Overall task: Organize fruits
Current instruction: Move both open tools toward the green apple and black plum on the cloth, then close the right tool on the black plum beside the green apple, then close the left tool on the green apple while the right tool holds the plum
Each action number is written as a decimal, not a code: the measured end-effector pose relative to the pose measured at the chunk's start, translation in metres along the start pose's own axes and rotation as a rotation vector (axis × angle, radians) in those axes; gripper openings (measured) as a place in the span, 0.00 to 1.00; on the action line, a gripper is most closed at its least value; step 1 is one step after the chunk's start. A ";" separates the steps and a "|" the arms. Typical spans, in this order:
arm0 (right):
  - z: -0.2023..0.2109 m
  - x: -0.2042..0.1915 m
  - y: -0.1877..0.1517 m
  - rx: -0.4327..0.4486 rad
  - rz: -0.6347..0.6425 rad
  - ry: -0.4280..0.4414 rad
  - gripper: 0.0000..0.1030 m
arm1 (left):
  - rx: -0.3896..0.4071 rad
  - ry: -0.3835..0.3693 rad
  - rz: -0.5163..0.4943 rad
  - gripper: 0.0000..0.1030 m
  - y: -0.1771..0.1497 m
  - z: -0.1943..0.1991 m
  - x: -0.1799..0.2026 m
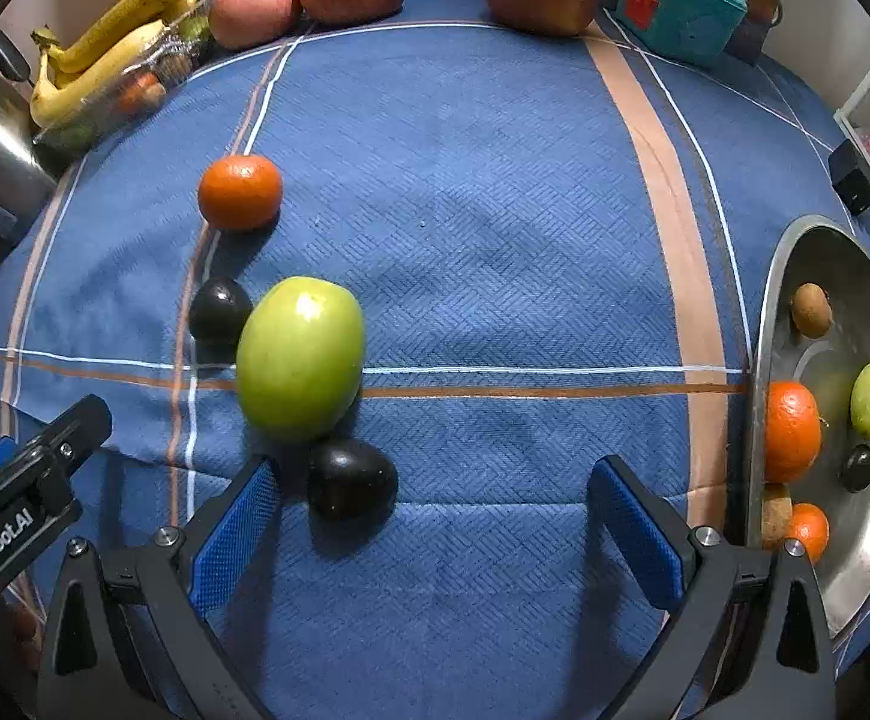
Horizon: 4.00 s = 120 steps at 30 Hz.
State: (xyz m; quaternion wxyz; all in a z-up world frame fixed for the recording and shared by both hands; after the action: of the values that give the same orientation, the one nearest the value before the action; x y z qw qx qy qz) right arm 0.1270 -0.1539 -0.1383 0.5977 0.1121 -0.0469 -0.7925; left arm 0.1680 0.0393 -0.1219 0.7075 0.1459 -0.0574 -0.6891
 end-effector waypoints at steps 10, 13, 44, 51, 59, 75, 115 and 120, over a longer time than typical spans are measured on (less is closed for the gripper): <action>-0.011 -0.005 -0.003 0.017 0.013 -0.025 1.00 | -0.049 -0.053 0.000 1.00 -0.007 -0.018 0.005; -0.007 -0.004 -0.010 0.031 0.009 -0.026 1.00 | -0.052 -0.068 0.012 1.00 -0.010 -0.023 0.002; 0.020 -0.041 -0.045 0.055 0.134 -0.004 0.54 | -0.010 -0.107 0.013 0.80 -0.029 -0.004 0.007; 0.028 -0.045 -0.046 0.059 0.101 0.041 0.29 | -0.021 -0.215 0.026 0.69 -0.026 0.012 0.014; 0.060 -0.026 -0.026 0.112 0.089 0.089 0.29 | 0.033 -0.309 0.046 0.69 -0.013 0.042 0.026; 0.106 0.030 -0.003 0.230 -0.039 0.112 0.29 | 0.077 -0.349 -0.161 0.64 -0.015 0.052 0.110; 0.102 0.066 -0.004 0.221 -0.134 0.186 0.29 | 0.170 -0.377 -0.185 0.41 -0.007 0.095 0.135; 0.103 0.082 -0.004 0.224 -0.169 0.170 0.29 | 0.191 -0.392 -0.212 0.41 -0.010 0.110 0.146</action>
State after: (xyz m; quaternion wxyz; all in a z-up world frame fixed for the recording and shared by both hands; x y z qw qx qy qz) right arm 0.0774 -0.2374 -0.0493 0.5144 0.2483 -0.0748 -0.8174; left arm 0.1333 -0.1196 -0.0379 0.5897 0.0807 -0.2430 -0.7660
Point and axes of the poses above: each gripper's, at about its wrist camera, not at the fingertips, and z roughly against the way its jaws point, x to its right, y to its top, the point moved 6 cm from there along -z, roughly the way its jaws point, and after that the axes turned 5 degrees about y, right-handed, at the moved point
